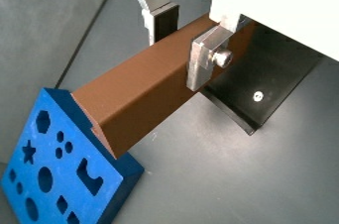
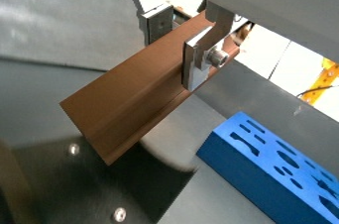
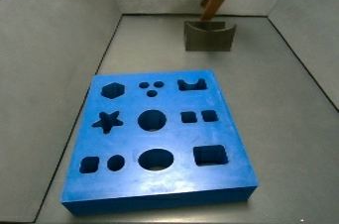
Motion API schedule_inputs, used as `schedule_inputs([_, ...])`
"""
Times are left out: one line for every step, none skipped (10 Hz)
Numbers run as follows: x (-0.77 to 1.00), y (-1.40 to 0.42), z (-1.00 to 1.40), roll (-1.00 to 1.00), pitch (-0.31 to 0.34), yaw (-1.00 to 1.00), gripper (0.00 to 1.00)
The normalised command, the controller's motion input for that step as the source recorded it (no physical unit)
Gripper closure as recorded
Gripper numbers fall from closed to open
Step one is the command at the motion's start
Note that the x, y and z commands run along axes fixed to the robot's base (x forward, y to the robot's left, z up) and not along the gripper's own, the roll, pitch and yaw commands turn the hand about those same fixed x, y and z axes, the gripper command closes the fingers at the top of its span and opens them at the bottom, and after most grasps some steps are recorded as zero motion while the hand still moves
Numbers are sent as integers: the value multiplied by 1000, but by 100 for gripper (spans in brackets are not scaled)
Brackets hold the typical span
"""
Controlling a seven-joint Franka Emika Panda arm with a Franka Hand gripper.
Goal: Pick up the arch object. Move up. Place the arch object on the fixture. Regrasp the arch object. Rotate the arch object. Move to above the board. Insert the arch object.
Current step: Place the arch object on the fixture, then regrasp the arch object.
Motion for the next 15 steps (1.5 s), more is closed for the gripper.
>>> schedule_inputs([156, 139, -1000, -533, 104, -153, 100])
schedule_inputs([165, 138, -1000, -306, 70, -164, 100])
schedule_inputs([172, 128, -999, -238, 48, -162, 100])
schedule_inputs([118, 96, -712, -157, 21, -156, 100])
schedule_inputs([81, 70, -700, -94, -9, -144, 100])
schedule_inputs([69, 66, -695, -81, -17, -130, 100])
schedule_inputs([70, 62, -692, -81, -17, -119, 100])
schedule_inputs([71, 57, -690, -82, -16, -99, 100])
schedule_inputs([70, 54, -688, -83, -16, -89, 100])
schedule_inputs([67, 51, -686, -83, -14, -79, 100])
schedule_inputs([0, 0, 0, 0, 0, 0, 0])
schedule_inputs([0, 0, 1000, -57, 17, 66, 0])
schedule_inputs([-6, 4, 1000, -50, 21, 72, 0])
schedule_inputs([-16, 4, 1000, -43, 18, 66, 0])
schedule_inputs([-32, 5, 1000, -37, 13, 50, 0])
